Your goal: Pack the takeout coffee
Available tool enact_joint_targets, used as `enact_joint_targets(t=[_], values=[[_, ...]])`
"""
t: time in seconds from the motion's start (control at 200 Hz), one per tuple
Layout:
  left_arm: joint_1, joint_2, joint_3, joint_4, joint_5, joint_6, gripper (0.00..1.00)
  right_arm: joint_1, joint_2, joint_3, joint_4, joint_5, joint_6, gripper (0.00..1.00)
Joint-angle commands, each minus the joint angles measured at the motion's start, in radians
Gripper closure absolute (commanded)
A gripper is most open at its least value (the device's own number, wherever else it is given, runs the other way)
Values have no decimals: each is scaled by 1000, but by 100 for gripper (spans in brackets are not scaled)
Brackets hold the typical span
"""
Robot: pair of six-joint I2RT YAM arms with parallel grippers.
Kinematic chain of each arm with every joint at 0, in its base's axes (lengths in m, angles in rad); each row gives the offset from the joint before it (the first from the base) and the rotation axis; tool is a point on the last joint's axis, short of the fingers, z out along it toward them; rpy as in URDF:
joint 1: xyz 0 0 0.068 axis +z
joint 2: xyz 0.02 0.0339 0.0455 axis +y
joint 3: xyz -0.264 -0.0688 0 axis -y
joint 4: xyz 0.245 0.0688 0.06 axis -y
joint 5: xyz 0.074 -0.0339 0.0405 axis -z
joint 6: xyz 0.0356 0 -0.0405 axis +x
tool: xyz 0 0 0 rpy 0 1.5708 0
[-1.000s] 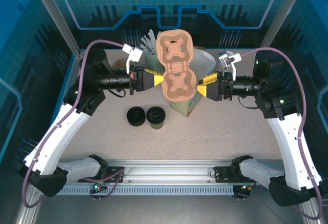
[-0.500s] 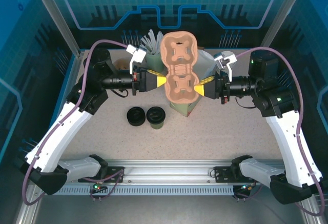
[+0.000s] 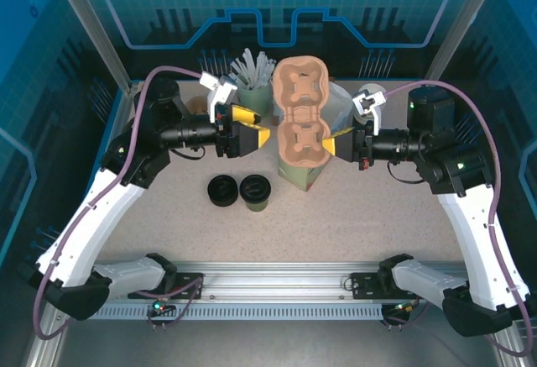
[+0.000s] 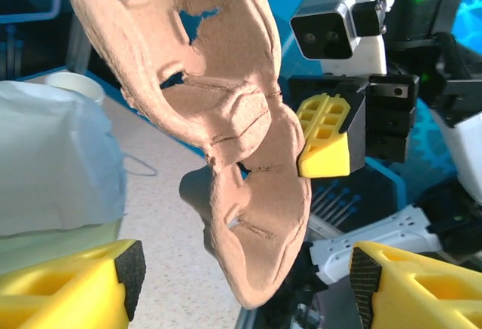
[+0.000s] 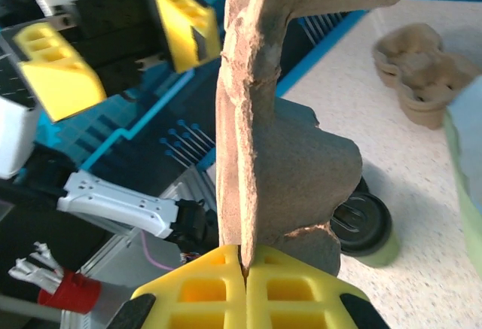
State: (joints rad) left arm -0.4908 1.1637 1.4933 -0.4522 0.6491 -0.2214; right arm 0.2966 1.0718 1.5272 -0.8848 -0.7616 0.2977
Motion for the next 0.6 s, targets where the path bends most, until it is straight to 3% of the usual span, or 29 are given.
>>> enact_joint_targets(t=[0.0,0.2,0.395,0.59], values=[[-20,-33,46,-49,-140,131,24,12,-9,28,-104,94,26,100],[-131,20,106,-112,-259,338,23,24,0,28,-202,159,81,100],[-243,110,160,-205,-330,529,23,111,28,24,-258,188,108,100],[-285,185,190,-289,-362,673,22,198,38,-12,-237,233,112,100]])
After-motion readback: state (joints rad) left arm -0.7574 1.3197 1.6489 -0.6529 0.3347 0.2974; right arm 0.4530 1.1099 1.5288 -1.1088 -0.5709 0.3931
